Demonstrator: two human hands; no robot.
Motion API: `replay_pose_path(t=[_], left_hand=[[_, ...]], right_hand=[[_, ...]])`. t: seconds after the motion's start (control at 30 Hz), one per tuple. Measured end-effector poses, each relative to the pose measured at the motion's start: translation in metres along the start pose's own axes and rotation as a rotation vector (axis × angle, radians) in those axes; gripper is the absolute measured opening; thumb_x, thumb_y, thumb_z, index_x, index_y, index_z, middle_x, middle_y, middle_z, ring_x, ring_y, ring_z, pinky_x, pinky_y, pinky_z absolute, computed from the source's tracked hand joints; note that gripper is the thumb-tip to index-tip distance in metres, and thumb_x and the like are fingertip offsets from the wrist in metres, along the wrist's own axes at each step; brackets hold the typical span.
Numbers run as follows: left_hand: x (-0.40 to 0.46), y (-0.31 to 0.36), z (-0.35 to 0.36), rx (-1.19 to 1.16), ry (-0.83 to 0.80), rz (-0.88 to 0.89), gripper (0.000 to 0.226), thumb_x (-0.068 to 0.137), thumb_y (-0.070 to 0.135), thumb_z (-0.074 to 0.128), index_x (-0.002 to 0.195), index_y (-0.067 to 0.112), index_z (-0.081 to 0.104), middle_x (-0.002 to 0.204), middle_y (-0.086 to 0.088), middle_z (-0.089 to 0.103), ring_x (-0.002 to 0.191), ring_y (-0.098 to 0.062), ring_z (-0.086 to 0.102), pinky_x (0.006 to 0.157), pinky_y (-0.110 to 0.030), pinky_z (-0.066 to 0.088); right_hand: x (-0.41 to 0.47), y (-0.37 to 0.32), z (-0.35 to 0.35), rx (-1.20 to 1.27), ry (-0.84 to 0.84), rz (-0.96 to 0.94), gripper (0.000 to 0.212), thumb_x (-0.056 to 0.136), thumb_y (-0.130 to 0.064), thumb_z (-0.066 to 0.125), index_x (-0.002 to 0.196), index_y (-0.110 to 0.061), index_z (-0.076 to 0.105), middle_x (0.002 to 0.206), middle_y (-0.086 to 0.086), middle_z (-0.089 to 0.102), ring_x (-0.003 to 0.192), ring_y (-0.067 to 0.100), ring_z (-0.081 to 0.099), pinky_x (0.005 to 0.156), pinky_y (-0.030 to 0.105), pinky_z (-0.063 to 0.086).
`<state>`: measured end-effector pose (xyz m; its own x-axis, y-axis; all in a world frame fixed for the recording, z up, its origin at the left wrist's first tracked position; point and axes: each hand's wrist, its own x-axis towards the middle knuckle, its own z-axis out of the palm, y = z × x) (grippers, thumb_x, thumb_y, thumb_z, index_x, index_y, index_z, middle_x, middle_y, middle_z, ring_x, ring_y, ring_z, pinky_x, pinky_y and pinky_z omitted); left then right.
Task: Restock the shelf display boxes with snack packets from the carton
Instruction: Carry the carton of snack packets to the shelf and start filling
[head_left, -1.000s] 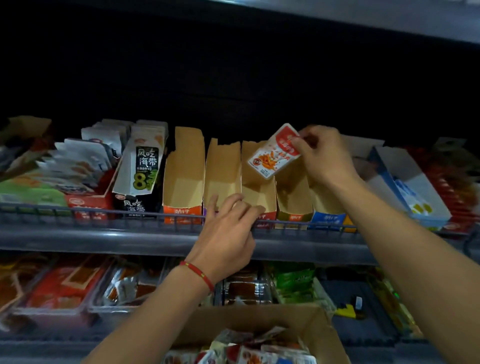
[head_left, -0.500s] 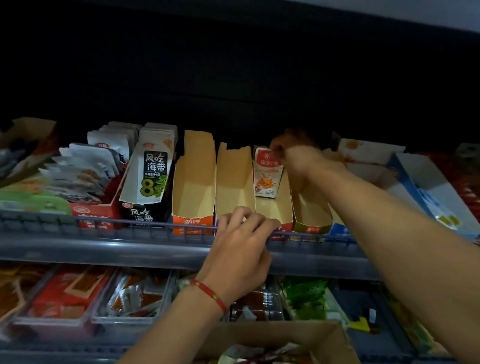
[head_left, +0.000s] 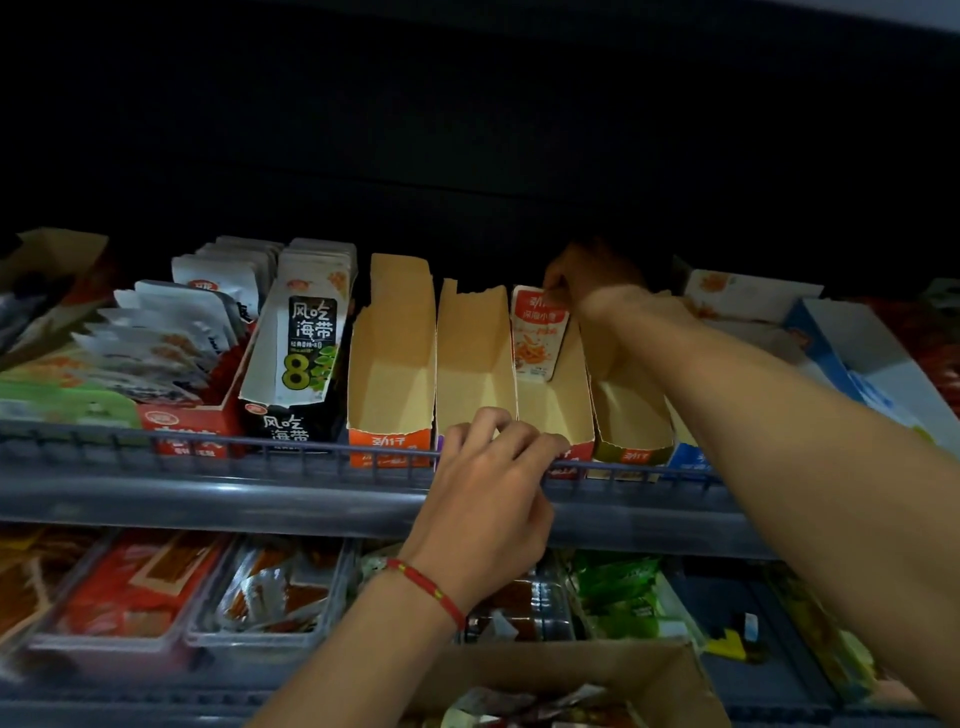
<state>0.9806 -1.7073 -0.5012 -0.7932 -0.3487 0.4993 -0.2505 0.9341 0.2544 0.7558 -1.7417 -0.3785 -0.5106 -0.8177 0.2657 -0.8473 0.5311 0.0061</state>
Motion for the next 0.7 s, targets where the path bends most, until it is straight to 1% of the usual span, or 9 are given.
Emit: replay_pose_path(t=[0.13, 0.23, 0.33, 0.43, 0.53, 0.63, 0.7], left_hand=[[0.001, 0.0, 0.0, -0.006, -0.003, 0.006, 0.045, 0.089, 0.028, 0.06, 0.133, 0.032, 0.054, 0.127, 0.013, 0.058, 0.123, -0.013, 0.037, 0.102, -0.038, 0.038], [0.001, 0.0, -0.001, -0.01, 0.002, 0.007, 0.045, 0.088, 0.028, 0.061, 0.133, 0.032, 0.054, 0.126, 0.014, 0.059, 0.122, -0.013, 0.038, 0.102, -0.037, 0.038], [0.001, -0.001, 0.0, -0.002, -0.004, 0.011, 0.046, 0.088, 0.029, 0.06, 0.134, 0.032, 0.054, 0.126, 0.014, 0.058, 0.123, -0.013, 0.038, 0.103, -0.037, 0.039], [0.0, -0.001, 0.001, 0.001, -0.005, 0.017, 0.046, 0.088, 0.03, 0.06, 0.134, 0.033, 0.053, 0.126, 0.014, 0.057, 0.123, -0.012, 0.037, 0.102, -0.037, 0.039], [0.001, -0.001, 0.001, -0.001, -0.013, 0.015, 0.046, 0.088, 0.03, 0.059, 0.134, 0.033, 0.052, 0.127, 0.014, 0.056, 0.123, -0.011, 0.035, 0.103, -0.037, 0.037], [0.001, 0.0, 0.0, -0.004, -0.018, 0.016, 0.047, 0.089, 0.03, 0.057, 0.136, 0.033, 0.051, 0.13, 0.014, 0.055, 0.125, -0.012, 0.034, 0.105, -0.038, 0.036], [0.0, 0.0, -0.001, -0.009, -0.023, 0.017, 0.048, 0.091, 0.031, 0.057, 0.138, 0.034, 0.049, 0.133, 0.014, 0.054, 0.128, -0.012, 0.033, 0.108, -0.038, 0.035]], right_hand=[[0.008, 0.0, -0.002, -0.029, 0.012, -0.004, 0.019, 0.101, -0.02, 0.057, 0.116, -0.017, 0.07, 0.132, 0.008, 0.056, 0.125, 0.03, 0.052, 0.103, 0.042, 0.045], [0.013, 0.002, 0.0, -0.024, 0.037, -0.019, 0.016, 0.099, -0.019, 0.061, 0.11, -0.017, 0.072, 0.13, 0.008, 0.059, 0.123, 0.03, 0.054, 0.104, 0.045, 0.046], [0.016, 0.004, -0.002, 0.01, 0.013, -0.025, 0.018, 0.098, -0.021, 0.063, 0.114, -0.015, 0.072, 0.132, 0.008, 0.059, 0.124, 0.029, 0.055, 0.106, 0.046, 0.047], [0.016, 0.006, -0.005, 0.038, -0.035, -0.06, 0.018, 0.099, -0.019, 0.062, 0.113, -0.014, 0.073, 0.125, 0.008, 0.065, 0.119, 0.026, 0.06, 0.105, 0.044, 0.048], [0.014, 0.005, -0.005, 0.042, -0.022, -0.066, 0.016, 0.099, -0.019, 0.064, 0.111, -0.015, 0.074, 0.121, 0.006, 0.068, 0.116, 0.024, 0.062, 0.104, 0.042, 0.049], [0.012, 0.001, -0.004, 0.0, 0.019, -0.07, 0.012, 0.097, -0.019, 0.066, 0.105, -0.015, 0.072, 0.12, 0.007, 0.066, 0.113, 0.025, 0.061, 0.097, 0.041, 0.051], [0.01, -0.002, -0.004, -0.037, 0.064, -0.083, 0.01, 0.096, -0.017, 0.065, 0.104, -0.013, 0.068, 0.125, 0.01, 0.06, 0.115, 0.029, 0.059, 0.094, 0.043, 0.051]])
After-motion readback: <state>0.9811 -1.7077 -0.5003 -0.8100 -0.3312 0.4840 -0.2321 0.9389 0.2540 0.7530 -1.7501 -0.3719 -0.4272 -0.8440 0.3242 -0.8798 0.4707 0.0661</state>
